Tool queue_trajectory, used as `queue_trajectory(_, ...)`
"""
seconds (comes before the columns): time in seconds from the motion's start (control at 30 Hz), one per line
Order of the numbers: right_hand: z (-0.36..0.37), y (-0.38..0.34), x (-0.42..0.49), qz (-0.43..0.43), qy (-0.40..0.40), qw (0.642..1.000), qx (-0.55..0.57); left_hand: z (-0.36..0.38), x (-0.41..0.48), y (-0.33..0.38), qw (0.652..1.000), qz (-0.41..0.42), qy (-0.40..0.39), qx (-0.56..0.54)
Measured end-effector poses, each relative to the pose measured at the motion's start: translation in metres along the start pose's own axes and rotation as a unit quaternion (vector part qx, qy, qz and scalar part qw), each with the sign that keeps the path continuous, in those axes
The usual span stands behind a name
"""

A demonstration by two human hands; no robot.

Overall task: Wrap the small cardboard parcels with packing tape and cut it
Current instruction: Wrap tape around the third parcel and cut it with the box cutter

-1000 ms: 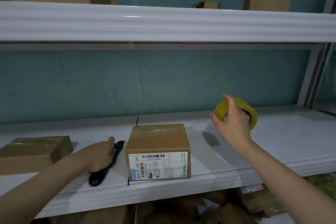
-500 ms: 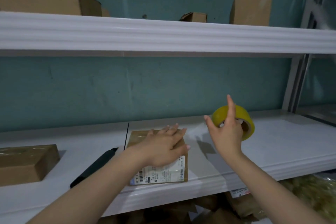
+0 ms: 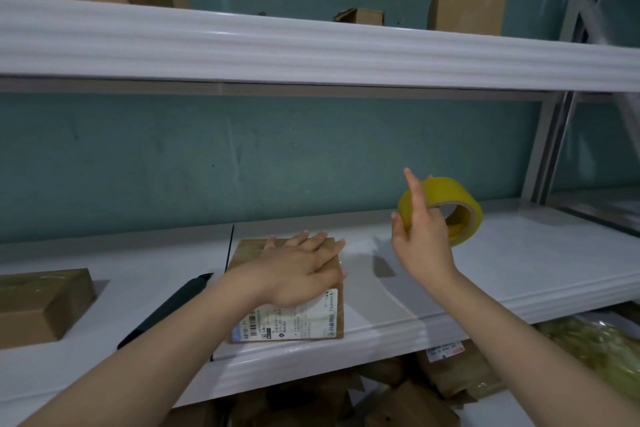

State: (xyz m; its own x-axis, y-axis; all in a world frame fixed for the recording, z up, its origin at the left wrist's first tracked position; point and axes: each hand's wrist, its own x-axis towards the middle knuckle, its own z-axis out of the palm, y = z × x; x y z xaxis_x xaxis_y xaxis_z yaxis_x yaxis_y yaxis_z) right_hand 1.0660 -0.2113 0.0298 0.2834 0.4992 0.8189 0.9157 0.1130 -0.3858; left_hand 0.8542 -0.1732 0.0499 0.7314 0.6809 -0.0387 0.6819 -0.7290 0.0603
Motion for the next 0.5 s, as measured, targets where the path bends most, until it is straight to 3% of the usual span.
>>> queue_trajectory(0.1,-0.003,0.01,0.006,-0.009,0.002,1.0,-0.023,-0.001,-0.001,-0.001,1.0,-0.007,-0.002,-0.007)
queue_trajectory(0.27,-0.069,0.059,0.038,0.09,0.088,0.992,-0.023,-0.001,0.0,-0.006,1.0,-0.02,-0.005,-0.015)
queue_trajectory(0.4,-0.099,0.05,0.036,0.069,0.08,0.994,0.018,-0.011,0.002,-0.002,0.998,-0.023,-0.005,-0.061)
queue_trajectory(0.5,-0.098,0.033,0.034,0.063,0.062,0.992,0.085,-0.021,0.005,-0.001,0.989,-0.035,0.088,-0.109)
